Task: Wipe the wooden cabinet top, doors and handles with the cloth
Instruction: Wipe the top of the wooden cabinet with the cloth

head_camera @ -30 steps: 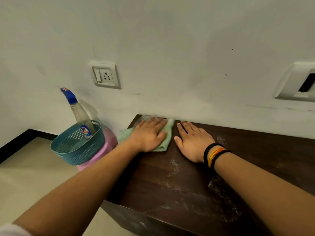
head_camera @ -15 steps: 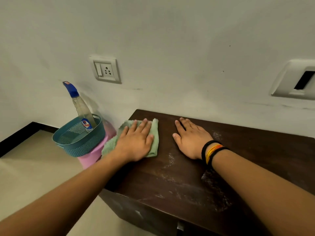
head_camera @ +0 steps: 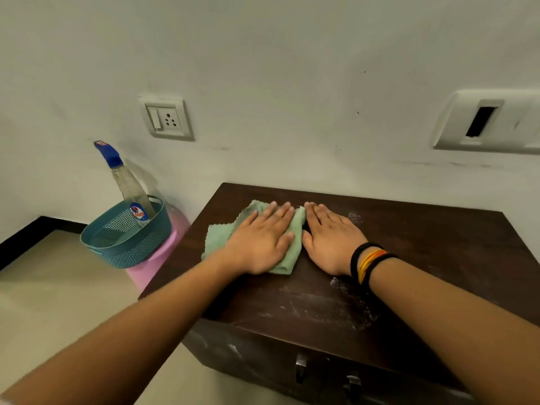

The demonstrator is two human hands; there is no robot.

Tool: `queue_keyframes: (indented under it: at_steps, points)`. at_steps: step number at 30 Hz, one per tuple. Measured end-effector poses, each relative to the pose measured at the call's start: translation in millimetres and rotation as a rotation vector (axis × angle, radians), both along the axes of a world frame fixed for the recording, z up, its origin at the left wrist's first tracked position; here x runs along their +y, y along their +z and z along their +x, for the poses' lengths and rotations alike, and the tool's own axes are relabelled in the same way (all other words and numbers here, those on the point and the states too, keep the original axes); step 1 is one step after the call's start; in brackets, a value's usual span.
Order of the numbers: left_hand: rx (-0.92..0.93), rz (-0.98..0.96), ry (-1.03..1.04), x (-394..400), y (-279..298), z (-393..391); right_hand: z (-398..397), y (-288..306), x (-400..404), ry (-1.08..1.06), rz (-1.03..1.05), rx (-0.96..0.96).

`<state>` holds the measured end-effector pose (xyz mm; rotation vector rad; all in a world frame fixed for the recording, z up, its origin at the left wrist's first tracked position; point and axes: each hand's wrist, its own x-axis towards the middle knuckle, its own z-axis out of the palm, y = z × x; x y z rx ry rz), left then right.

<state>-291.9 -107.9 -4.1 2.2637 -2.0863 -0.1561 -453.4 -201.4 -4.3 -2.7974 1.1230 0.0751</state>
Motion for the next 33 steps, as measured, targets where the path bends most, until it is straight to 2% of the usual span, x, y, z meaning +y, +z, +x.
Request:
queue_keyframes:
  at_steps: [3,5,8,10,13,15,18,21,23,25,26,28,31,33]
  points:
    - [-0.003,0.03,0.204,-20,11,48,-8,3,2,-0.007,0.017,0.003]
    - [-0.031,0.03,0.289,20,5,56,-17,2,3,-0.01,0.016,0.019]
    - [-0.025,-0.006,0.117,72,-4,-5,-29,-1,5,-0.051,0.008,0.022]
    - [-0.029,-0.019,-0.024,51,-5,-22,-30,-1,8,-0.079,-0.006,0.008]
    - [-0.005,0.021,0.077,12,7,12,-31,1,11,-0.081,0.004,0.01]
    - [-0.022,0.03,0.193,30,4,28,-36,2,14,-0.074,0.002,0.018]
    - [-0.042,0.022,0.062,69,-3,-19,-43,-1,21,-0.071,-0.009,0.025]
    - [-0.018,0.029,-0.099,35,2,-38,-42,1,26,-0.057,-0.02,0.02]
    - [-0.016,0.06,0.014,15,10,-16,-50,3,28,-0.051,-0.011,0.022]
    - [-0.039,0.063,0.153,37,9,6,-60,1,30,-0.049,-0.003,0.014]
    - [-0.048,0.06,0.153,57,7,4,-65,0,31,-0.054,-0.008,0.006]
    - [-0.057,0.06,0.014,92,2,-25,-70,0,33,-0.057,-0.006,0.0]
    - [-0.03,0.03,-0.172,71,2,-43,-68,0,35,-0.05,-0.033,-0.003]
    - [-0.011,0.052,-0.079,45,9,-19,-71,2,36,-0.054,-0.014,-0.002]
